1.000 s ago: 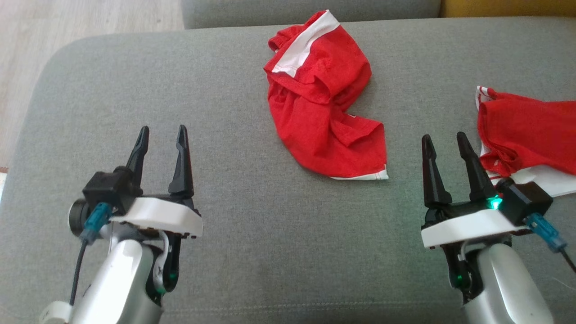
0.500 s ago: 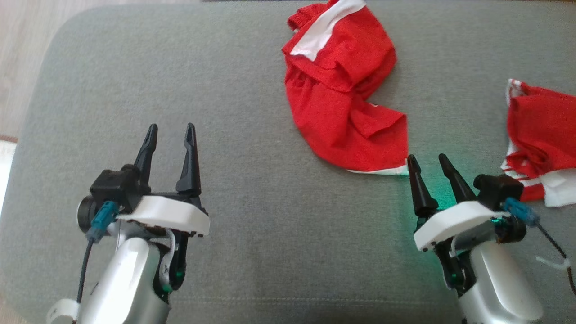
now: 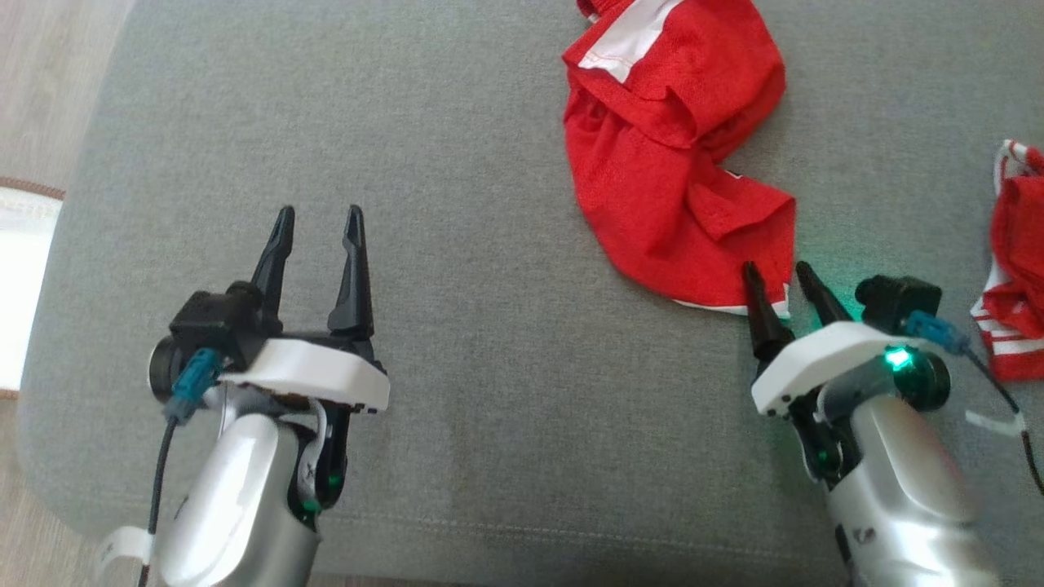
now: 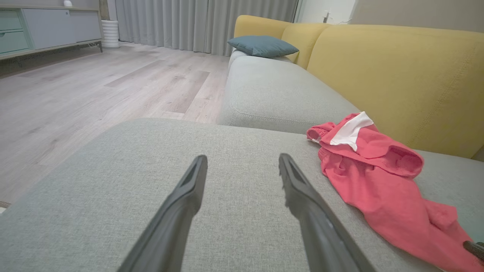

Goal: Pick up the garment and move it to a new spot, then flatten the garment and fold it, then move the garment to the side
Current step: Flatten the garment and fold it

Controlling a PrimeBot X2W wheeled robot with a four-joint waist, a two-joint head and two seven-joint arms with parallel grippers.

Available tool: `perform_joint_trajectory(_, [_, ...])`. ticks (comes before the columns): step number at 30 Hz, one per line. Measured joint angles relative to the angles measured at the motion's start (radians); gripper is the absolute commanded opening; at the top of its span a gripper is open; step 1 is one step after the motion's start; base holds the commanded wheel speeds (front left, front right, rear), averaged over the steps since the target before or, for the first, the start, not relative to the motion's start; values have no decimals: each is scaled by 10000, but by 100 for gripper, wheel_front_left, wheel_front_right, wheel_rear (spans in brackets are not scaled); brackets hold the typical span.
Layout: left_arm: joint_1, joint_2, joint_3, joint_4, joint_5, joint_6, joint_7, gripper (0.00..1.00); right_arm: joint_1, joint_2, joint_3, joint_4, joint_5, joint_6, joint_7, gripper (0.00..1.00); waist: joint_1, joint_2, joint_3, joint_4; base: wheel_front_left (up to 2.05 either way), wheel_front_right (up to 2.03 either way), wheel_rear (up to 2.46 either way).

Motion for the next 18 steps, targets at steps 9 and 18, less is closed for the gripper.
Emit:
perform_joint_trajectory(9, [-122, -207, 144, 186, 111, -167, 0, 100, -802, -100, 1068, 512, 477, 0, 50, 0, 0, 0, -10, 140, 0, 0, 0])
perform_joint_trajectory(18, [38, -278, 456, 305, 255, -265, 0, 100, -1829, -111, 3024, -784, 823, 0, -917, 0, 0, 0, -680, 68, 0, 0, 0])
